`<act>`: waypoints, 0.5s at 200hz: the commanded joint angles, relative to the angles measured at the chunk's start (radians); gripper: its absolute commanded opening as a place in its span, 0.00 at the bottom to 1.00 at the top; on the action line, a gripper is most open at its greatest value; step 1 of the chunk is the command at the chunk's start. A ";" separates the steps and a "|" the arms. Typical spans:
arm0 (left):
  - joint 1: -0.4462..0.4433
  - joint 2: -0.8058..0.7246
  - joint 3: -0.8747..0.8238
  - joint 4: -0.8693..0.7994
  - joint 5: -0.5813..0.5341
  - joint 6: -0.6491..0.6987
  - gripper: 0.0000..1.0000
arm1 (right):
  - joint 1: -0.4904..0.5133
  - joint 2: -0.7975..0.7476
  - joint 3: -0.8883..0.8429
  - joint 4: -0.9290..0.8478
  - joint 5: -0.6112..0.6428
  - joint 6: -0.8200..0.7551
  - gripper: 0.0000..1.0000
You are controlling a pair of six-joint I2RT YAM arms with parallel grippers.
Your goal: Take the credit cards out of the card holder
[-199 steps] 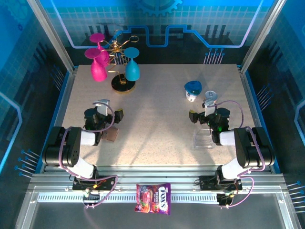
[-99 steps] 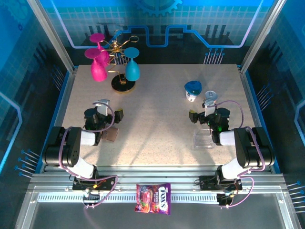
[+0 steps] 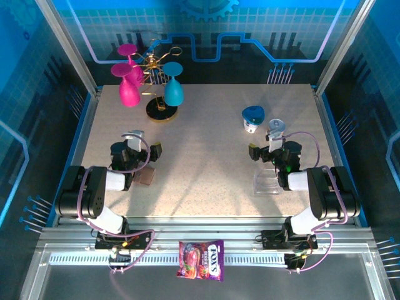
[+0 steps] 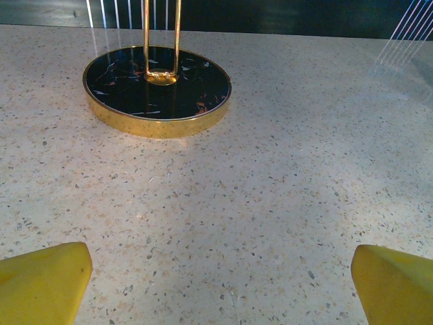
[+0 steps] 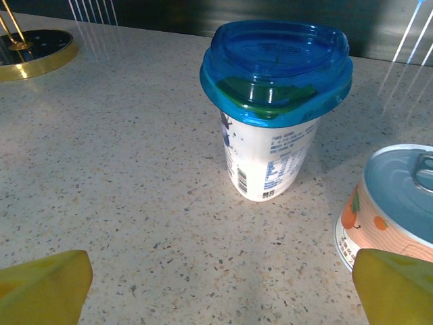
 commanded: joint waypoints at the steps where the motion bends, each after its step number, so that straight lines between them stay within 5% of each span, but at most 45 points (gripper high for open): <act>1: 0.013 0.004 0.008 0.024 -0.002 0.002 0.99 | -0.014 0.009 0.020 0.012 0.025 0.015 1.00; 100: 0.013 -0.040 0.002 0.001 -0.032 -0.002 0.99 | 0.019 -0.034 0.005 0.004 0.121 0.003 1.00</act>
